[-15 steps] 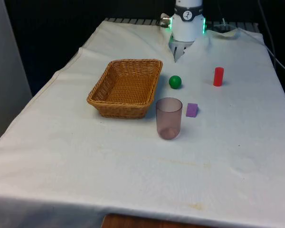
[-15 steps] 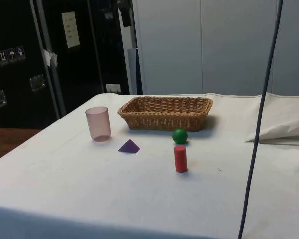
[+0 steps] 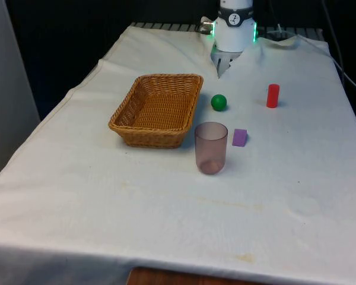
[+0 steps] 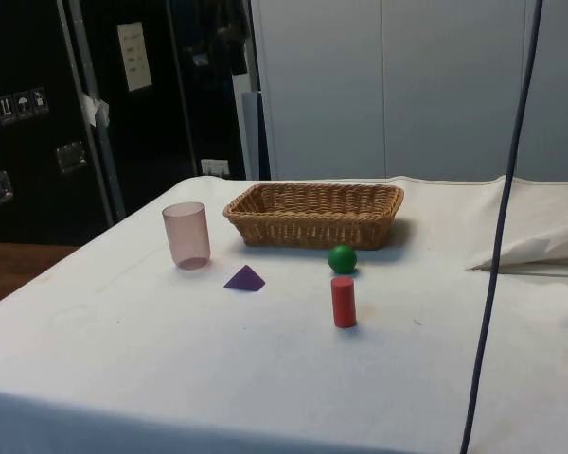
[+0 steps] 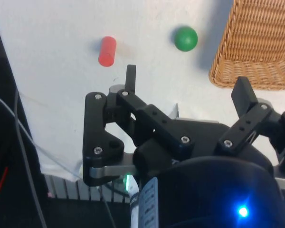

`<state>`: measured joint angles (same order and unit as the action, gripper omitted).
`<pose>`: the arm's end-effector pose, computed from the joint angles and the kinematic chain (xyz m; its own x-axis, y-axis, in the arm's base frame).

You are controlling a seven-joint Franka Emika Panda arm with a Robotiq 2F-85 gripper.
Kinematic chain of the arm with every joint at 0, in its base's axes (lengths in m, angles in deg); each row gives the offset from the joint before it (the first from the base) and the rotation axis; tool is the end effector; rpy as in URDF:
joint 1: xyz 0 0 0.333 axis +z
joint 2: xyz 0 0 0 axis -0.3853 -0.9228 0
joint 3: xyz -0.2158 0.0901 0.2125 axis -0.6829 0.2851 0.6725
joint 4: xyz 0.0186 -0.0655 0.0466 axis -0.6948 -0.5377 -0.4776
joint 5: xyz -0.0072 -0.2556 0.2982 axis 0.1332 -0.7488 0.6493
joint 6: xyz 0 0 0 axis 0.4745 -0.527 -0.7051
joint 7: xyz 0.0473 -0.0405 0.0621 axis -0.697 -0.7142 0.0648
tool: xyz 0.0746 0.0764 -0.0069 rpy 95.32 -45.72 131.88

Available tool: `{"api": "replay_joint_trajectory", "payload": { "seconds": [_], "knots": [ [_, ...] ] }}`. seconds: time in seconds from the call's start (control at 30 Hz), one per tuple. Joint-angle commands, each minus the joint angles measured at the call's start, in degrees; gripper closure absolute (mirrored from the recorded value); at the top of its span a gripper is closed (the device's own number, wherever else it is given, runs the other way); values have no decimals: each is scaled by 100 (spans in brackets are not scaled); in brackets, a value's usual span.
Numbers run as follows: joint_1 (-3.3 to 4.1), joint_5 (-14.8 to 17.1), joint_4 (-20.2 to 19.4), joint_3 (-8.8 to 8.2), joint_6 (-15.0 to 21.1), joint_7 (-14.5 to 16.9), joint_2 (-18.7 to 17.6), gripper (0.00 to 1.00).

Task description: Pick up the triangular block and place it into the basket.

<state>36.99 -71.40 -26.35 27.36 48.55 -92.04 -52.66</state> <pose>0.5737 0.0197 0.4503 0.9970 -0.0356 -0.0692 -0.0360 -0.9993 -0.0048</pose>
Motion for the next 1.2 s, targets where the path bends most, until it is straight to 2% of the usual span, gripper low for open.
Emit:
{"api": "replay_joint_trajectory", "payload": {
  "seconds": [0.0, 0.03, 0.27, 0.3, 0.37, 0.63, 0.8, 0.93, 0.97, 1.0, 1.17],
  "knots": [
    [11, 0, -63, 11, 138, -92, -11, 0],
    [0, 0, -34, 11, 63, -34, -6, 0],
    [40, -46, -344, 143, 539, -327, -40, 0],
    [11, 0, -309, 149, 447, -264, -52, 0],
    [40, -74, -430, 189, 642, -367, -34, 0],
    [11, -80, -447, 235, 653, -367, -40, 0],
    [46, -120, -470, 286, 693, -441, -74, 0],
    [46, -183, -493, 344, 733, -504, -126, 0],
    [23, -120, -464, 344, 659, -441, -115, 0],
    [46, -206, -498, 361, 739, -516, -138, 0],
    [40, -275, -682, 435, 1003, -504, -166, 0]
  ]
}}
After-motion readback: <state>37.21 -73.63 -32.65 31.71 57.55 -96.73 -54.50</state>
